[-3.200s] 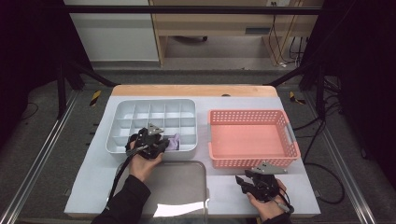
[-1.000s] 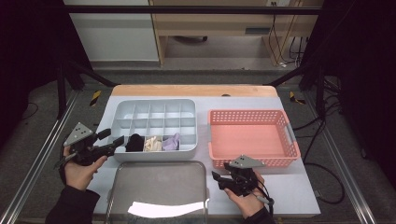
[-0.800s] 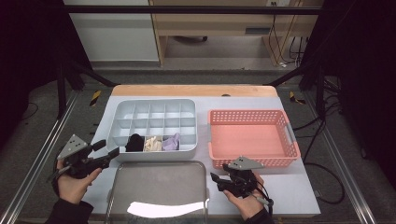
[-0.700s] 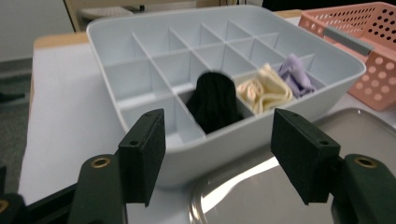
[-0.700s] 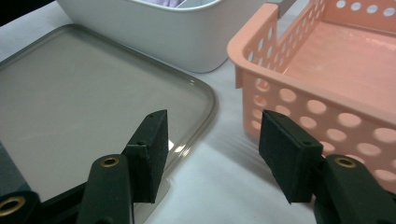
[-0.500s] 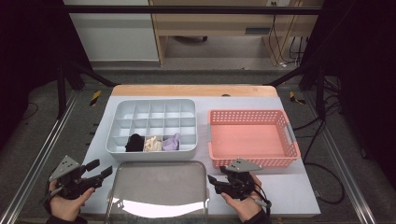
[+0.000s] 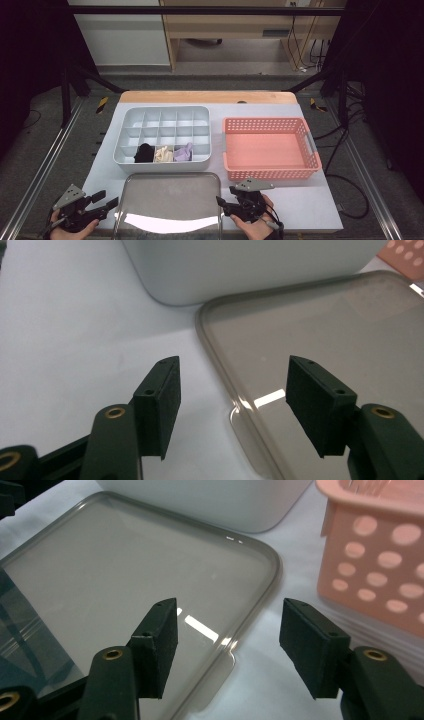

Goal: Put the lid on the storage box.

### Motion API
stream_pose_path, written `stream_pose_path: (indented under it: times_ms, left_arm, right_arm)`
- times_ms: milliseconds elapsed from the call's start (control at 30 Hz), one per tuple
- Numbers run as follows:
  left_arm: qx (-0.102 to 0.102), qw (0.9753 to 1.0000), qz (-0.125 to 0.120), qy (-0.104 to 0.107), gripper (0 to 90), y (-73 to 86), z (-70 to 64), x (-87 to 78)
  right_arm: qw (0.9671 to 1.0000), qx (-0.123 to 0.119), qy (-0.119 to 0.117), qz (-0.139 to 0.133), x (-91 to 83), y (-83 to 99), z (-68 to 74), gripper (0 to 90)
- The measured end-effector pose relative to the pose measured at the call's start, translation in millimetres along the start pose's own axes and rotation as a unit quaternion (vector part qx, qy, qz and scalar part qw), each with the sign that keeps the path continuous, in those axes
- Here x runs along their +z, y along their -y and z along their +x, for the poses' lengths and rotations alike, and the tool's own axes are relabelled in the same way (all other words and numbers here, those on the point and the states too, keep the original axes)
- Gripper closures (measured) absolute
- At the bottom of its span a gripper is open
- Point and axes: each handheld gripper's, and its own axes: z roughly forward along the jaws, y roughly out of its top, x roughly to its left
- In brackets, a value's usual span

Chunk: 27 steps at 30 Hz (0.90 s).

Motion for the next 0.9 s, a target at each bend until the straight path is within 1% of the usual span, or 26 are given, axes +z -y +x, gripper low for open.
stream_pose_path:
  times_ms: [100, 133, 200, 233, 300, 467, 500, 600, 733, 900]
  left_arm:
    - [-0.004, 0.9999, 0.012, 0.0, 38.3, 5.1, -0.1, 0.5]
    - [-0.002, 0.9999, 0.015, 0.0, 38.3, 6.5, -0.3, 0.5]
    - [-0.004, 0.9998, 0.022, 0.0, 38.5, 8.5, -1.8, 0.0]
    - [-0.004, 0.9997, 0.023, 0.002, 38.6, 9.5, -3.0, -0.2]
    - [-0.003, 0.9995, 0.032, 0.003, 38.7, 10.6, -5.0, 0.5]
    - [-0.004, 0.9987, 0.051, 0.003, 38.8, 14.2, -8.8, 7.3]
    - [-0.005, 0.9984, 0.055, 0.002, 38.9, 14.4, -9.1, 8.4]
    - [-0.008, 0.9984, 0.056, 0.001, 39.7, 14.3, -9.6, 8.3]
    - [-0.008, 0.9982, 0.06, 0.004, 41.2, 14.4, -11.2, 8.8]
    - [-0.006, 0.9975, 0.07, 0.005, 43.2, 13.2, -13.3, 12.5]
  right_arm:
    - [1.0, 0.006, 0.0, 0.001, -1.0, 4.2, -1.8, 40.7]
    - [0.9999, 0.01, -0.001, 0.001, -1.4, 5.5, -2.4, 40.7]
    - [0.9998, 0.017, -0.002, 0.004, -2.2, 8.3, -2.7, 40.6]
    - [0.9999, 0.016, 0.001, 0.004, -1.8, 9.8, -3.1, 40.5]
    - [0.9998, 0.02, 0.002, 0.005, -1.8, 12.7, -3.0, 40.4]
    - [0.9995, 0.031, -0.002, 0.004, -1.0, 16.5, -1.9, 40.7]
    - [0.9993, 0.038, -0.005, 0.007, -1.1, 17.3, -1.2, 41.1]
    - [0.9989, 0.044, -0.01, 0.006, 0.6, 20.4, -2.3, 42.2]
    - [0.9977, 0.064, -0.019, 0.011, 2.4, 25.1, -2.7, 43.6]
    - [0.9976, 0.065, -0.021, 0.015, 5.5, 29.9, -0.3, 45.2]
